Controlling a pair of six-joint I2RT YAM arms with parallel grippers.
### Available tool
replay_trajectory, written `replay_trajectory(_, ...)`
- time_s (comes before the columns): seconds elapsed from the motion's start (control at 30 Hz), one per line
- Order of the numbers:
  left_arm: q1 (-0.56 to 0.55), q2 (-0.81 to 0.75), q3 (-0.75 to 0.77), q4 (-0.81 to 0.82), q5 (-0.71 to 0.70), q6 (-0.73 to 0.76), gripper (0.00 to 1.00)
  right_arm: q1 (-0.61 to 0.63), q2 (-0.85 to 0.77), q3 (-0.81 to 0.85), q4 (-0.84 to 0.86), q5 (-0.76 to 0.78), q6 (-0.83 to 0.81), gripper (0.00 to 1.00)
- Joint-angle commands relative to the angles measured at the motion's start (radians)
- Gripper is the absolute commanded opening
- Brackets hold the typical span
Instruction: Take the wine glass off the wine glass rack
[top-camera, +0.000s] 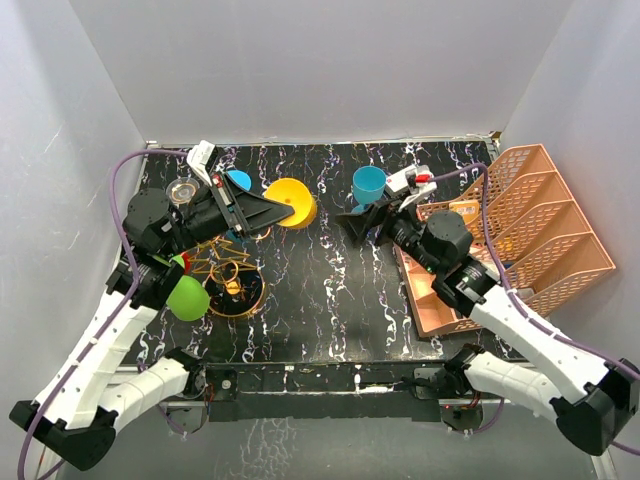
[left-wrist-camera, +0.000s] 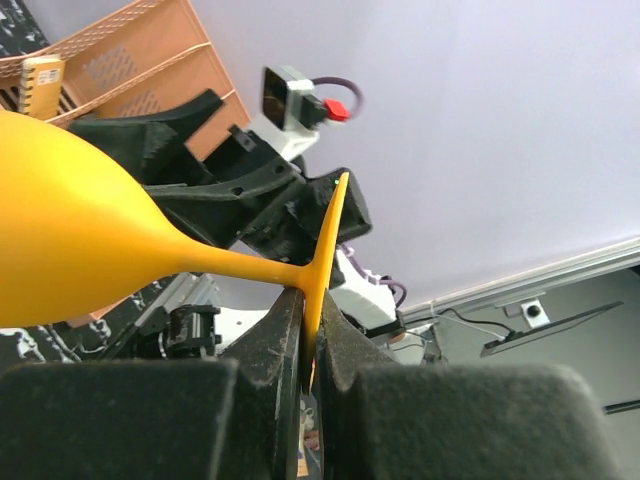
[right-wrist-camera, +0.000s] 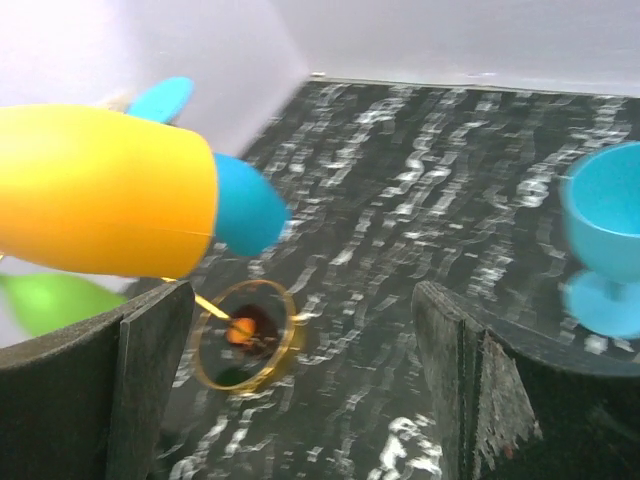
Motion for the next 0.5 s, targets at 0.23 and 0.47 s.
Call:
replay_trajectory(0.23,0.002,-0.016,-0.062,0.352,0.07,-0.277,0.0,-0.258,0.231,-0.143,1.077,-0.879,0.872,1.0)
replay_trajectory(0.47,0.001,0.027,-0.119,0.635,0.131,-0.44,0.0,-0.256,0.443,-0.145,1.673,-0.856,1.283,0.95)
